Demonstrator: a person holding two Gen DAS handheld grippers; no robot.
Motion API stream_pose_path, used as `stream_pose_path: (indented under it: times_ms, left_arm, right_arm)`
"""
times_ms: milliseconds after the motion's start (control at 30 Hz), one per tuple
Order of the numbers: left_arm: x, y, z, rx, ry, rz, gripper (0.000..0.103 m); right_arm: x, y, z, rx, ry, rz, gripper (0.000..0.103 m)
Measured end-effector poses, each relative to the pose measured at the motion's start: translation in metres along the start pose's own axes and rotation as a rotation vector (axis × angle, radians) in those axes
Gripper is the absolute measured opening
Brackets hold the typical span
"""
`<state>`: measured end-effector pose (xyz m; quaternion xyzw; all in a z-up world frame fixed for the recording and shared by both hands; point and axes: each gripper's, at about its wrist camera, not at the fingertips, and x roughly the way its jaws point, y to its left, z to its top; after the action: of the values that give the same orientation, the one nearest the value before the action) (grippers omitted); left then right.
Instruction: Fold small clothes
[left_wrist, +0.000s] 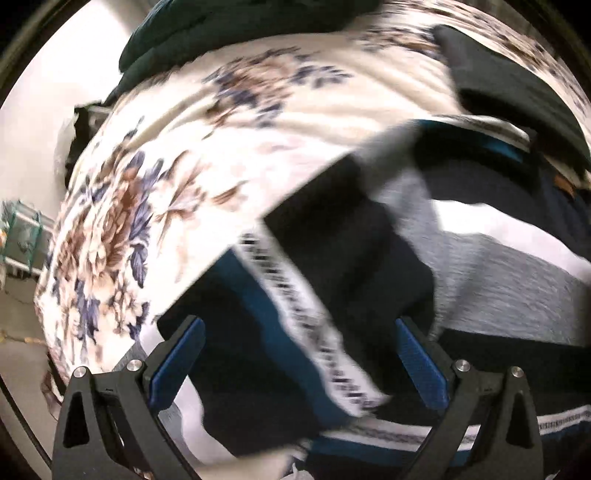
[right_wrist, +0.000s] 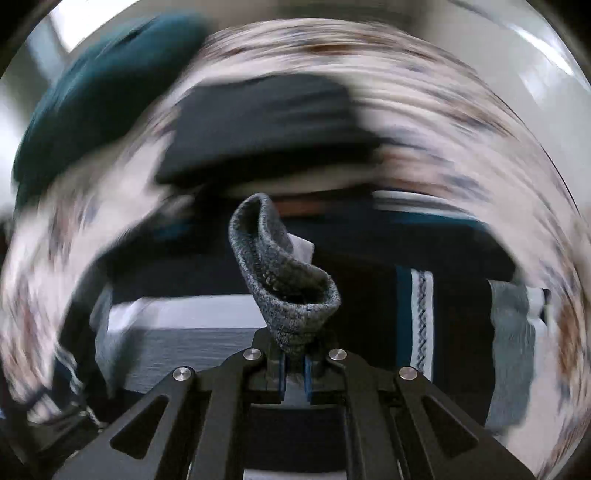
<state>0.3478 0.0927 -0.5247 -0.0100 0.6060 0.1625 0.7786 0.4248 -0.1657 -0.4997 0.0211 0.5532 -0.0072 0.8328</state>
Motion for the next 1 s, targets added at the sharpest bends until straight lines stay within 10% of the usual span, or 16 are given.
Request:
stream_pose_path:
  times_ms: [200,433,600,800,1000]
  left_arm:
    - [0.006,0.032,0.003,-0.051,0.004,-0.101,0.103]
    - [-0.012,0.062,0.008,-0.103,-0.007,-0.155,0.103]
    - [-0.028,0.067,0.018,-0.095,0.004,-0.247,0.103]
    - [-0.027,0.057,0.022,-0.085,0.062,-0.324,0.100]
    - [-0.038,0.140,-0.053,-0.331,0.152,-0.330,0.098]
  right_arm:
    - [0.040,0.130,-0.026,-0.203,0.053,0.040,0.007]
    - [0.044,0.160,-0.022,-0.247,0.138,0.139,0.015]
    - [-0.003,0.086,-0.022,-0.019,0.218,0.330,0.060]
    - [-0.038,-0.032,-0.050,0.281,0.238,0.217,0.062]
    - [-0.044,-0.099,-0.082,0.401,0.272,0.067,0.072]
